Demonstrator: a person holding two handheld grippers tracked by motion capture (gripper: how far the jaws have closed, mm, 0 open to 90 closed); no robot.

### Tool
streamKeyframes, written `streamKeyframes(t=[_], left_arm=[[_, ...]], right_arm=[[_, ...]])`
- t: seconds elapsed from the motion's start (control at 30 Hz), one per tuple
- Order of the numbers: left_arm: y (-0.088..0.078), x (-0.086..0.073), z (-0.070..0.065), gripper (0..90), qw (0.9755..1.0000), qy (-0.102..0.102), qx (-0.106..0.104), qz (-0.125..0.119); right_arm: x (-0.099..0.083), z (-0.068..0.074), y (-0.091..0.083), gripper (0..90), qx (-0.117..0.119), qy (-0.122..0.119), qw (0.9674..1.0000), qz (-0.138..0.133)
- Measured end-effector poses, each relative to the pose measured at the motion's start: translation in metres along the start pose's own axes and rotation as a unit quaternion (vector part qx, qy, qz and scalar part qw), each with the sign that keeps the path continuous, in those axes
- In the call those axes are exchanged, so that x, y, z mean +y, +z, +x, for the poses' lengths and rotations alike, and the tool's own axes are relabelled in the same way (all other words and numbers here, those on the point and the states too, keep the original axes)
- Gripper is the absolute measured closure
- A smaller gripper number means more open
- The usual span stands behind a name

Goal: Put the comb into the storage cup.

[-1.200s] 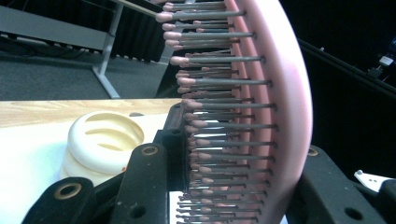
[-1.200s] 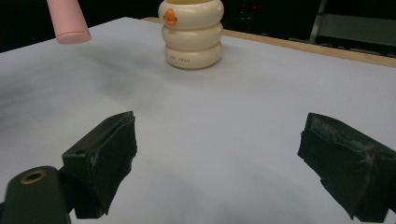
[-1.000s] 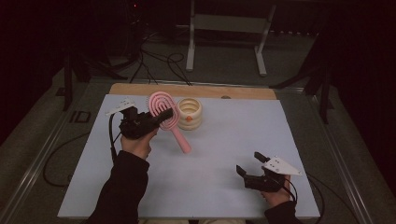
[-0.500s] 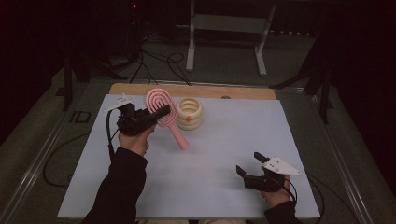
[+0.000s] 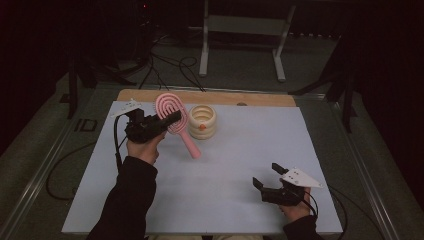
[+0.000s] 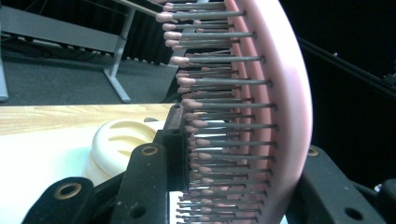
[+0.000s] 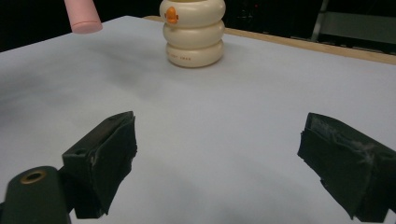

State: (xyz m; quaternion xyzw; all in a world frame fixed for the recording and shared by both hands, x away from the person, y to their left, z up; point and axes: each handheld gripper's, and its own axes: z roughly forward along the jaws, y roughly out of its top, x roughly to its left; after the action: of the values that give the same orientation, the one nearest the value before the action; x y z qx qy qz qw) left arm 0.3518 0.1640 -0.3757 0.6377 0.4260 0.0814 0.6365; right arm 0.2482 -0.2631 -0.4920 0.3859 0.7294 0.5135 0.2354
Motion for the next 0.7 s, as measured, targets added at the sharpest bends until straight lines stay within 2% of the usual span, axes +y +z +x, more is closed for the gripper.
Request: streamKeyframes(t=[0.7], left_arm=[[0.011, 0.004, 0.002, 64.8, 1.0, 0.0, 0.005, 0.006]], right_arm=[[-0.001, 0.0, 0.001, 10.6, 0.002, 0.001, 1.0, 0.002]])
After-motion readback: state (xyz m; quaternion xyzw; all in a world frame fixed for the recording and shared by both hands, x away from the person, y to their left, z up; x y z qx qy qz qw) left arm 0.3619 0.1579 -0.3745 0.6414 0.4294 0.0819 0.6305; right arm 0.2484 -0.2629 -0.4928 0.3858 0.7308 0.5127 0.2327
